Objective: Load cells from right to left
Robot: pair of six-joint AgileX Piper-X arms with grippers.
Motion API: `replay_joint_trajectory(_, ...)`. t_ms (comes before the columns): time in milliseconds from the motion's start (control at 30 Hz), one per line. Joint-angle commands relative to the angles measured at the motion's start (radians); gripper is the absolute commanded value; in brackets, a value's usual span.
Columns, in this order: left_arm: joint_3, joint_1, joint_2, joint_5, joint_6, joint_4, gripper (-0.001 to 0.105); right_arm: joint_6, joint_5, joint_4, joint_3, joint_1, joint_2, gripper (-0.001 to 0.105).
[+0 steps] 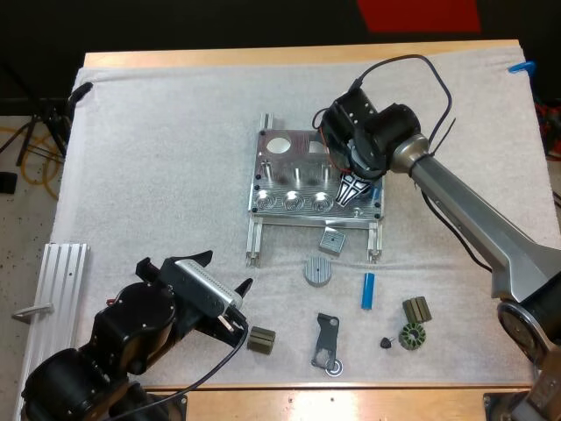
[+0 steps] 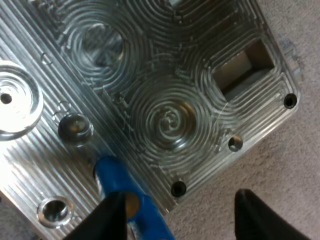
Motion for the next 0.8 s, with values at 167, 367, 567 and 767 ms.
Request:
replay_joint_trajectory(167, -0.009, -0.003, -0.005, 0.0, 0.0, -0.018, 0.064, -0.009, 0.011, -0.023, 0.001, -0.001, 0.0, 0.048)
replay_joint_trajectory(367, -0.009, -0.003, -0.005, 0.0, 0.0, -0.018, 0.064, 0.004, 0.011, -0.02, 0.001, -0.001, 0.0, 0.048)
replay_joint_trajectory(567, -0.009, -0.003, -0.005, 0.0, 0.0, -0.018, 0.064, 0.108, -0.013, 0.057, 0.001, -0.001, -0.021, 0.048)
replay_joint_trajectory(767, -0.009, -0.003, -0.005, 0.0, 0.0, -0.018, 0.064, 0.185, -0.083, 0.107, 0.001, -0.001, -0.081, 0.048)
